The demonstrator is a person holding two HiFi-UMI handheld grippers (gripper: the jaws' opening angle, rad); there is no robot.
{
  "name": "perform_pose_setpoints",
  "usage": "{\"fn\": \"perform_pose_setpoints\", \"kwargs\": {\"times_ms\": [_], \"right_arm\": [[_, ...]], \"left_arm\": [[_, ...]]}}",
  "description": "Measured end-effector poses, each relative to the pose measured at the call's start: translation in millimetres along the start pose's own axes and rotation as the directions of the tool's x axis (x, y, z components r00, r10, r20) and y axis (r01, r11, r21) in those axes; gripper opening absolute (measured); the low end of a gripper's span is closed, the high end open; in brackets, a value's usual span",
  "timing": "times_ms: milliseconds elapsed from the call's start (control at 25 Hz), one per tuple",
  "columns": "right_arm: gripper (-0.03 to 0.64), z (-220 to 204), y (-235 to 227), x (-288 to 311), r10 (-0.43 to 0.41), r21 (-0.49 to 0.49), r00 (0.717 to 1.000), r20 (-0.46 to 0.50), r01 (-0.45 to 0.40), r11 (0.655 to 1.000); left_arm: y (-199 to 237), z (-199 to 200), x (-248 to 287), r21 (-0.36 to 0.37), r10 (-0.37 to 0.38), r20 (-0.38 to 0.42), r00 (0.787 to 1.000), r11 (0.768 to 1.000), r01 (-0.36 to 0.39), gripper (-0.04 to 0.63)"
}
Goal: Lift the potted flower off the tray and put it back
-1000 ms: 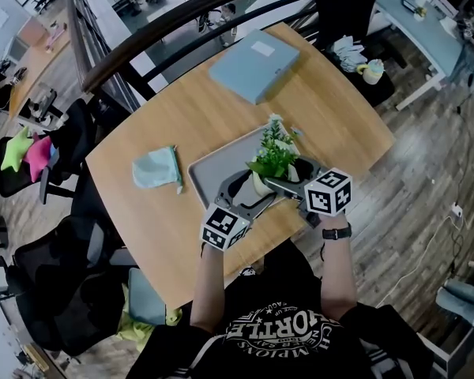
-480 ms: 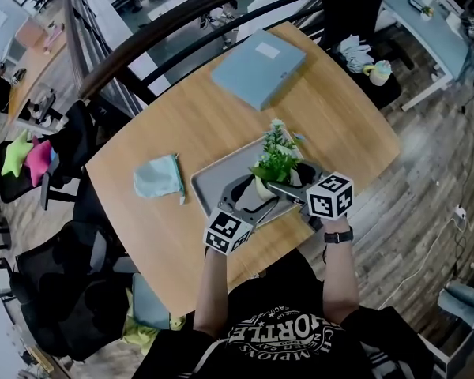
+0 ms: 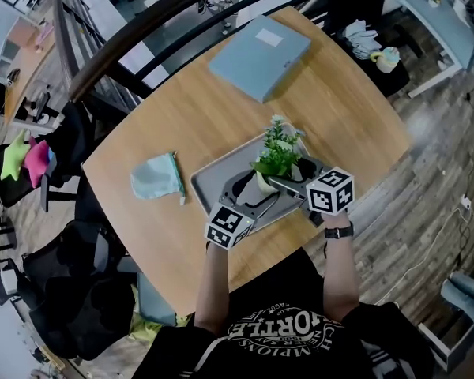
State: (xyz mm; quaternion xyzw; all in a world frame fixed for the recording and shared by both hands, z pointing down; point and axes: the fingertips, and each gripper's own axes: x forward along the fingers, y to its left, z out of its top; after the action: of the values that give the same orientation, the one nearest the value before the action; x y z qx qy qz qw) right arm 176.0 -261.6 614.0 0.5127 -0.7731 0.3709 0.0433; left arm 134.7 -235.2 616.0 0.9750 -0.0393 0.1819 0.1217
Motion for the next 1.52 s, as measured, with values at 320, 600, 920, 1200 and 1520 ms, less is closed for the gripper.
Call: {"fn": "perform_pose_setpoints", "kwargs": {"times_ms": [320,600,920,1200,1520], "right_arm": [[0.403,-9.1,-30.2,20.1,-0.024,0.025,0.999,-0.024,0.024,0.999],[0.403,-10.3,-49.1,35.3,-0.019,0.028,1.0,-0.025,0.019,0.999],[0.402,-12.2,-63.0,46.6,-0.002,0.037,1.0,-0.012,0.002,0.999],[0.397,-14.0,-72.8,47.3,0.01,0.056,0.999,0.032,-0.011,0.998],[0.396,-13.6,-80.4,43.7,-0.013,0.096,0.995,0.097,0.004,0.995]], "left_arm": [[19.0,-21.5,24.3,0.001,-0.012,-0.062,0.998,1.0,0.012,0.357],[35.6,-45.5,41.5,0.026,-0.013,-0.122,0.992,1.0,0.016,0.356],[43.9,-57.6,51.9,0.043,0.004,-0.155,0.988,0.999,0.002,0.351],[44.7,-57.5,58.5,0.097,0.034,-0.148,0.988,0.995,-0.019,0.351],[42.3,-58.9,65.9,0.124,0.073,-0.152,0.986,0.991,-0.054,0.354]]}}
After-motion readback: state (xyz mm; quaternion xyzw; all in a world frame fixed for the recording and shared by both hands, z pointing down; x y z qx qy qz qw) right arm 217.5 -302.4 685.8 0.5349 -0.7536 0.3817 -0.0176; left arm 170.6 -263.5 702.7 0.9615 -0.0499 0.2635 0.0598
